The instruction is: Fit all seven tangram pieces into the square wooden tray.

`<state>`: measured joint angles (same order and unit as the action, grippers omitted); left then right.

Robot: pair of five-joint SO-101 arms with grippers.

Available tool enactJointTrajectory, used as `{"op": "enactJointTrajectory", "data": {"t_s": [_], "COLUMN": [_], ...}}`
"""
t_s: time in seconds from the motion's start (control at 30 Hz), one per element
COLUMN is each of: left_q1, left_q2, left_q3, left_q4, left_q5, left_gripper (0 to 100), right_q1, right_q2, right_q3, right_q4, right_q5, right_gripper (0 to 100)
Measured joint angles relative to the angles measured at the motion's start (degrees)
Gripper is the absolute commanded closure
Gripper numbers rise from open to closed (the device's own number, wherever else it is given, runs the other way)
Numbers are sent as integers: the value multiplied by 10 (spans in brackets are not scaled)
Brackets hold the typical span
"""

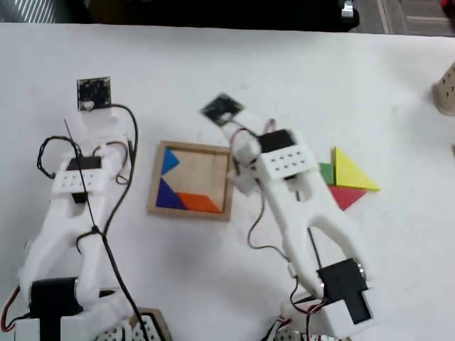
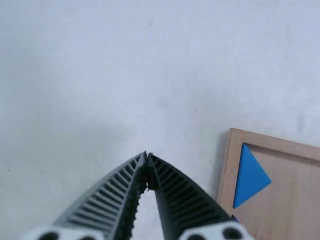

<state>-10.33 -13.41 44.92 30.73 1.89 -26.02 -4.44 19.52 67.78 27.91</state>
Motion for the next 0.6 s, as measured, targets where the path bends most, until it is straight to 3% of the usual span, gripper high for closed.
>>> {"op": "enactJointTrajectory", "data": {"t_s": [0.17,0.4,0.6], "left_q1": [0,0,0], "left_q2": [0,0,0], "left_q3": [0,0,0], "left_q4": [0,0,0], "left_q5": [0,0,0], "left_gripper": [976,976,976], "right_q1": [-75,-89,-94], "right_q2": [42,175,283], "right_q3": [-4,-64,-157], "right_q4": [-77,-156,-150], "right_q5": [0,0,44], "right_gripper": [917,905,748]}}
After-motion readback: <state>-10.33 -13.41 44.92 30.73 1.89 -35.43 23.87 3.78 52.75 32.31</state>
